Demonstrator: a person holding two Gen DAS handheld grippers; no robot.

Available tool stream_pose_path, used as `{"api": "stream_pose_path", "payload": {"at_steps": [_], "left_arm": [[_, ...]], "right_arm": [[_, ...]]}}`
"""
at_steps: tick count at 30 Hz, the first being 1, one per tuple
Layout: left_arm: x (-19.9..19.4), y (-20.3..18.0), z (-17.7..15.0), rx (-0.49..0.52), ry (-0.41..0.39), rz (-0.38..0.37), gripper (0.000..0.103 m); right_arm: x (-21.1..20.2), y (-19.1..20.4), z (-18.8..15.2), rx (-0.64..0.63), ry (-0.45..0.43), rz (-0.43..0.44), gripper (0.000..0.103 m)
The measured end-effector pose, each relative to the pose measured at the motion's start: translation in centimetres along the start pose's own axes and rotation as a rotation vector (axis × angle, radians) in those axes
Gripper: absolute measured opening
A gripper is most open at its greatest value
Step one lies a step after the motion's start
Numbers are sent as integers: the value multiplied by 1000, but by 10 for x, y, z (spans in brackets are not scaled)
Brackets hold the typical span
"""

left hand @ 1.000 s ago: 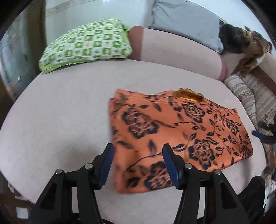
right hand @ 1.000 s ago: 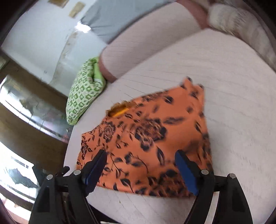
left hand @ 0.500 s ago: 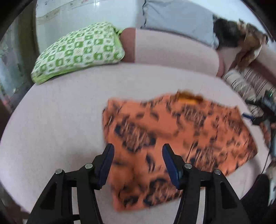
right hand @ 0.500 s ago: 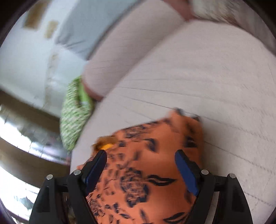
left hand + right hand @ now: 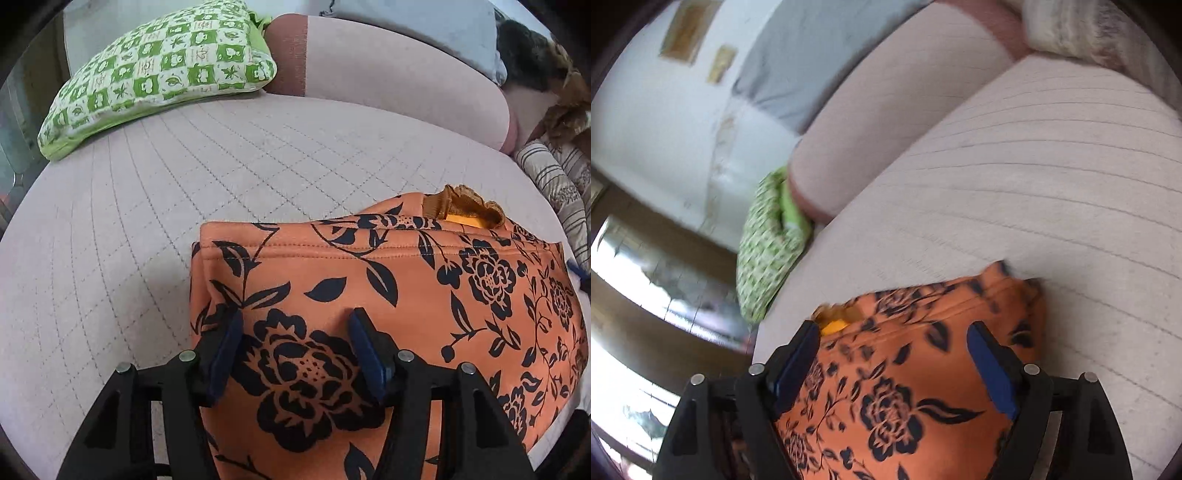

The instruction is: Fold small clothes

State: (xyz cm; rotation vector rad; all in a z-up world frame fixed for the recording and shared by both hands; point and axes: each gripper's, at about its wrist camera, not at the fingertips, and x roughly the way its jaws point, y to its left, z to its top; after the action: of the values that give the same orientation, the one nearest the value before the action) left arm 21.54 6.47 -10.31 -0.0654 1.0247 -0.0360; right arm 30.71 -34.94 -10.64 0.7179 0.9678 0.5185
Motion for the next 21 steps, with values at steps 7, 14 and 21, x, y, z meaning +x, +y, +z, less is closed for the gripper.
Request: {"api": "stream_pose_path", "payload": {"at_steps": [7, 14, 21], "left_arm": [[-63, 1, -15, -23, -85, -11, 66], [-54, 12, -100, -64, 84, 25, 71], [-105, 16, -105, -76, -65, 56, 70]], "right_arm": [[-39, 20, -35, 42, -73, 5, 76], [-34, 2, -121, 71, 39, -19, 82], [-66, 58, -127, -77, -37, 69, 84]]}}
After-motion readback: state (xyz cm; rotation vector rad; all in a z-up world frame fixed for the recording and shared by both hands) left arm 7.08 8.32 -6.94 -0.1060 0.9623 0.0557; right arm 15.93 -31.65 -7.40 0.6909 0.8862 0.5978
